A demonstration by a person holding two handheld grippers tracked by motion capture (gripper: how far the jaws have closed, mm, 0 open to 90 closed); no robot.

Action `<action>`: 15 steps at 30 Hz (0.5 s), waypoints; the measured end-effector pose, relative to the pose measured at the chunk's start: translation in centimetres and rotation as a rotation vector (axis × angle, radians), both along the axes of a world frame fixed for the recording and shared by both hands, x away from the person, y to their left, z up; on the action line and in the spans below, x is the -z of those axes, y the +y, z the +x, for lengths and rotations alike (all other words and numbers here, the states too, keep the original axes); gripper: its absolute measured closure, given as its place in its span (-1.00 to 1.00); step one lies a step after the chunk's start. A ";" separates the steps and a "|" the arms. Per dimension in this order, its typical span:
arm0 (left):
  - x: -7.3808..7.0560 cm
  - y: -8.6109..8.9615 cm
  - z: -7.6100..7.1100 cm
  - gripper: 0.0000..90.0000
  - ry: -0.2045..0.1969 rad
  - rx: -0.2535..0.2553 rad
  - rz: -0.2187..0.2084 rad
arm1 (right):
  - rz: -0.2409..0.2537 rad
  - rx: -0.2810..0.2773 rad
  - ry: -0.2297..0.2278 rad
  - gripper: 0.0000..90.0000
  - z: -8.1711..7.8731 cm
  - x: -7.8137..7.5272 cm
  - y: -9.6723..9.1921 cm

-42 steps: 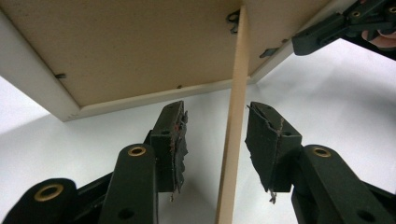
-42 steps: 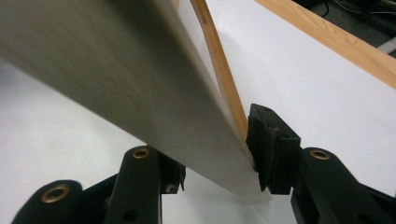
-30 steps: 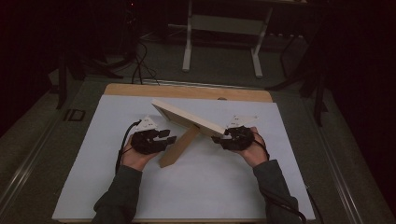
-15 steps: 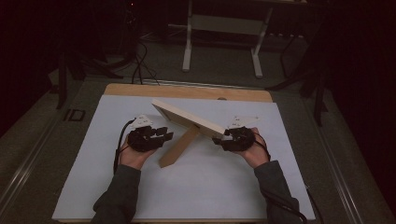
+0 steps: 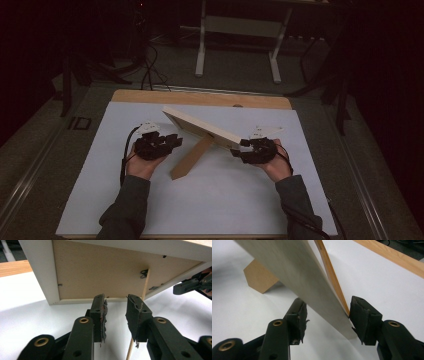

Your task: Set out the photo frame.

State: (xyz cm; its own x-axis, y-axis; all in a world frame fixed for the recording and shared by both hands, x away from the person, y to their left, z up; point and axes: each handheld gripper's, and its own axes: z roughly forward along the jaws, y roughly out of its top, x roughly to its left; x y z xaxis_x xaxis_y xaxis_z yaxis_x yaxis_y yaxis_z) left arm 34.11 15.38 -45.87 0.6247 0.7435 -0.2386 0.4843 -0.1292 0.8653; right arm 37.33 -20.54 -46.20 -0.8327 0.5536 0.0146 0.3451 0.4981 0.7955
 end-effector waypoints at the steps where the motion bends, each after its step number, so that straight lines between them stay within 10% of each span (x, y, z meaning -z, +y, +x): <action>1: 0.0 0.0 0.0 0.57 0.004 0.000 0.002 | -0.003 0.002 0.001 0.06 0.0 0.1 -0.1; 15: -0.3 -0.4 0.5 1.00 0.008 -0.039 0.041 | -0.033 0.001 0.016 0.22 -0.2 0.6 -1.4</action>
State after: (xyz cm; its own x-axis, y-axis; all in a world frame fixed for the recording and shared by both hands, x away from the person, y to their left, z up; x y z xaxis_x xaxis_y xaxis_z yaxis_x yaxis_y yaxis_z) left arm 34.58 15.02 -45.60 0.5928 0.7769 -0.2121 0.4968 -0.1455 0.8556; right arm 37.16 -21.96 -46.83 -0.8321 0.5545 0.0096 0.3582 0.5241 0.7726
